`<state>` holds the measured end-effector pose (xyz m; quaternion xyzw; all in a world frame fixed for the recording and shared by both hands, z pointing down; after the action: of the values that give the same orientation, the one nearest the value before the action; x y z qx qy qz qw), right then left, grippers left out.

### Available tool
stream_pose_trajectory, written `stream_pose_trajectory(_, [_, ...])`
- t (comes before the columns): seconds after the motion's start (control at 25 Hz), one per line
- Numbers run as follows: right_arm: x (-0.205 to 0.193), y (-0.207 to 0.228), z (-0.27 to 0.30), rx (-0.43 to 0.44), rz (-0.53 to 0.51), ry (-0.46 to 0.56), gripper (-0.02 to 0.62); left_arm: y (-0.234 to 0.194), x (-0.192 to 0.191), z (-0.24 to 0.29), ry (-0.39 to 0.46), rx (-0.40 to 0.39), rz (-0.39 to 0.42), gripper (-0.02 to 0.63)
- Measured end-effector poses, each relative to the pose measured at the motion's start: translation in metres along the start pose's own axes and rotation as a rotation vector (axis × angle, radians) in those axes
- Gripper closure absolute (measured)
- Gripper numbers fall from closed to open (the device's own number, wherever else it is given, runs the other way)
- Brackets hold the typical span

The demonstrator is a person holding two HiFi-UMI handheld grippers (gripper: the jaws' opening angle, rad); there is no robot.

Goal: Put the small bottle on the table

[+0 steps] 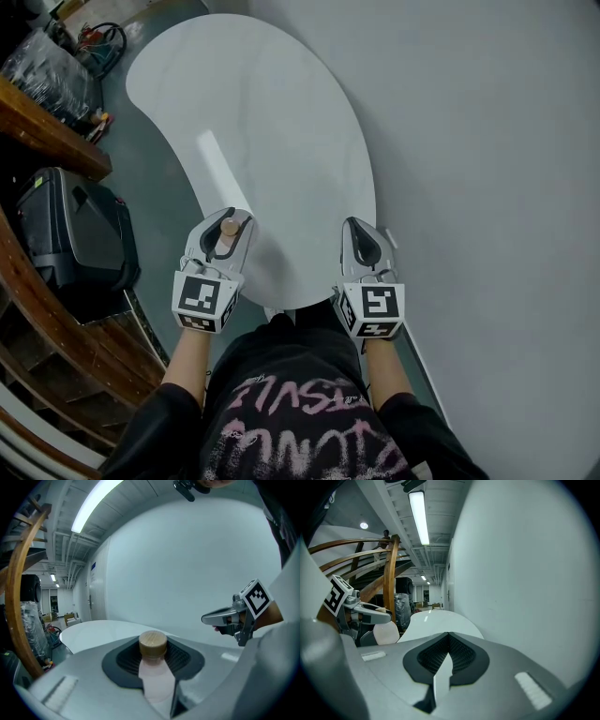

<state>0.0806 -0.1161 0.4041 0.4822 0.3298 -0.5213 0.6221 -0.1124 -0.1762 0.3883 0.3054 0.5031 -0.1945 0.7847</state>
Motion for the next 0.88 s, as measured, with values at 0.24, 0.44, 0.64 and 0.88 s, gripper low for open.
stream_pose_trajectory(0.24, [0.0, 0.013, 0.01, 0.003, -0.003, -0.021, 0.584, 0.003, -0.003, 0.016, -0.013, -0.008, -0.009, 0.472])
stream_pose_trajectory(0.44, [-0.001, 0.02, 0.02, 0.008, -0.002, -0.036, 0.584, 0.001, -0.002, 0.03, -0.028, -0.003, 0.006, 0.472])
stream_pose_trajectory(0.64, [-0.005, 0.024, 0.028, 0.01, 0.008, -0.054, 0.584, 0.0, -0.01, 0.04, -0.041, 0.002, -0.009, 0.472])
stream_pose_trajectory(0.88, [-0.005, 0.033, 0.042, 0.024, 0.007, -0.076, 0.584, -0.001, -0.013, 0.054, -0.061, 0.019, -0.028, 0.472])
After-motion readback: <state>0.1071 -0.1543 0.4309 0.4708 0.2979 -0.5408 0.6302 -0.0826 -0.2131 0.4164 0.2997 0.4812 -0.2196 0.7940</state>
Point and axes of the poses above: the fingertips, and each gripper's own axes: z forward along the fingers, y to its right, x out of its top, the point moved 2 cm from there along -z, backward along the fingers, and after that the axes turned 15 degrees about z, right-handed, at the moved point
